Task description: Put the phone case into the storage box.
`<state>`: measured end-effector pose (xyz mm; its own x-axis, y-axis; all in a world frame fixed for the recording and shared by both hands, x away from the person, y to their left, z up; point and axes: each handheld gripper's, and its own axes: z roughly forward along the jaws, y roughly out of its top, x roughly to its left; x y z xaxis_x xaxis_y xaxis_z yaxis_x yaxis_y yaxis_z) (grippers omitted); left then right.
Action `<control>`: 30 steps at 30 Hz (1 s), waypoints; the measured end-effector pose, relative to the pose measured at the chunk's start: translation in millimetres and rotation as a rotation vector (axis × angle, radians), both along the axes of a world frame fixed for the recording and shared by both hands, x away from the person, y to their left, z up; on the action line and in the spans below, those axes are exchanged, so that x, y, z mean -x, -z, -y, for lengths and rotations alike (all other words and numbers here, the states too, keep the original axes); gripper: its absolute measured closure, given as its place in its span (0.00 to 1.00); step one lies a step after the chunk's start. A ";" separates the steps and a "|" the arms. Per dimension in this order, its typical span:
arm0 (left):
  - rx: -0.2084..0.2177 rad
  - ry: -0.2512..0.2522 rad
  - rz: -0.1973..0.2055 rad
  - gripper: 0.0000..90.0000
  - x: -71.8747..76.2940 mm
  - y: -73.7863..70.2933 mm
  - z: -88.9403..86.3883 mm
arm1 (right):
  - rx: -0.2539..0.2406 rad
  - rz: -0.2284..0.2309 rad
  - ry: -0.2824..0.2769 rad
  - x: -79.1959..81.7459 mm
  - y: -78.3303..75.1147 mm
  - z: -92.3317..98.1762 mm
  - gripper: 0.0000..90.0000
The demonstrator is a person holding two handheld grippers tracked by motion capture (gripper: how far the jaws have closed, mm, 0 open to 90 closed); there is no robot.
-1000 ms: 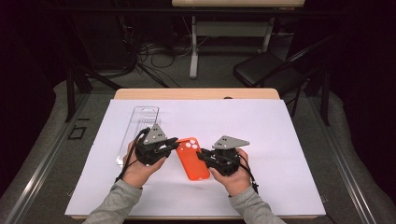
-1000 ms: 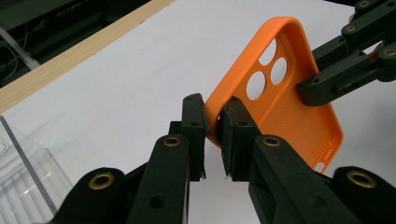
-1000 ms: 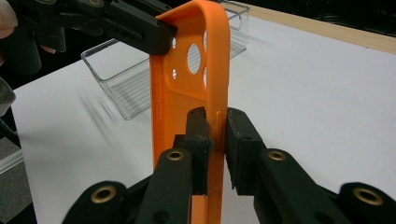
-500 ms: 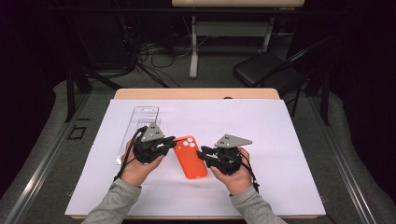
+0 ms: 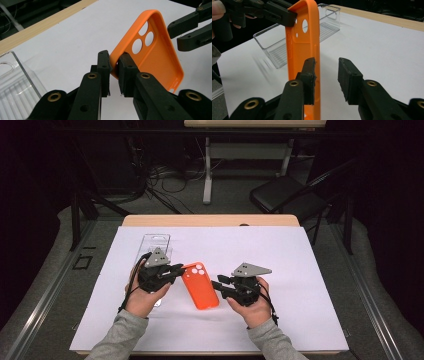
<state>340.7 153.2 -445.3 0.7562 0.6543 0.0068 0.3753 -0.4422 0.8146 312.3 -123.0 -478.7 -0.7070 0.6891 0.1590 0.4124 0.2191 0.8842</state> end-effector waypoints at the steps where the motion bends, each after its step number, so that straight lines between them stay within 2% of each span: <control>1: 0.001 -0.004 0.003 0.90 -0.2 -0.4 -1.0 | 0.001 0.000 0.000 -0.1 0.1 0.0 0.73; 7: 0.006 -0.016 0.009 0.90 -1.6 -1.3 -5.2 | 0.005 -0.004 0.003 -1.3 0.7 0.4 0.69; 18: 0.015 -0.049 0.051 0.90 -3.2 -6.1 -17.1 | 0.003 -0.018 0.006 -4.7 1.7 2.2 0.59; 23: 0.005 -0.062 0.078 0.90 -3.6 -9.0 -22.8 | 0.042 -0.022 0.010 -7.4 4.7 0.9 0.53; 30: 0.006 -0.074 0.093 0.90 -4.1 -11.2 -27.6 | 0.055 -0.016 -0.004 -8.8 6.2 0.0 0.50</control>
<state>344.8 180.8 -434.1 0.7019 0.7087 0.0710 0.3292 -0.4112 0.8500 321.2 -123.0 -484.8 -0.7078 0.6940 0.1319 0.4251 0.2693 0.8642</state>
